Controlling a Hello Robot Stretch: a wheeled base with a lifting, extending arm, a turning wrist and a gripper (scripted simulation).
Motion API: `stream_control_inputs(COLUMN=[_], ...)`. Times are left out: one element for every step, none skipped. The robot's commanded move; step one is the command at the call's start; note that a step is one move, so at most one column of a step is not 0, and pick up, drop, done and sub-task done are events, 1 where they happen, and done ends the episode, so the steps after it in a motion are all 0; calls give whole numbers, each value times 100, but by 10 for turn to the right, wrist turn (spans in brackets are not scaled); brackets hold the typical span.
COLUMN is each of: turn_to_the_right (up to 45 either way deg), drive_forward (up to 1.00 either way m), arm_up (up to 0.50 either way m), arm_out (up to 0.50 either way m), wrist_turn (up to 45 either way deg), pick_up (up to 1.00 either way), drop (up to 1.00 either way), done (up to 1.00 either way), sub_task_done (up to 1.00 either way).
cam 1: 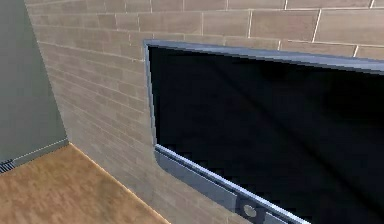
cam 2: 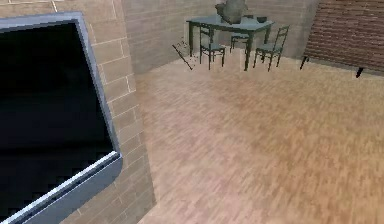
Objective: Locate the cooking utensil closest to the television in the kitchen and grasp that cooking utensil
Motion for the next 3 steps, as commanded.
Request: stream_control_inputs(turn_to_the_right=[450,450,450], drive_forward=[0,0,0], arm_up=[0,0,0], arm_out=[0,0,0], wrist_turn=[0,0,0], pick_up=[0,0,0], drop=[0,0,0], done=[0,0,0], sub_task_done=[0,0,0])
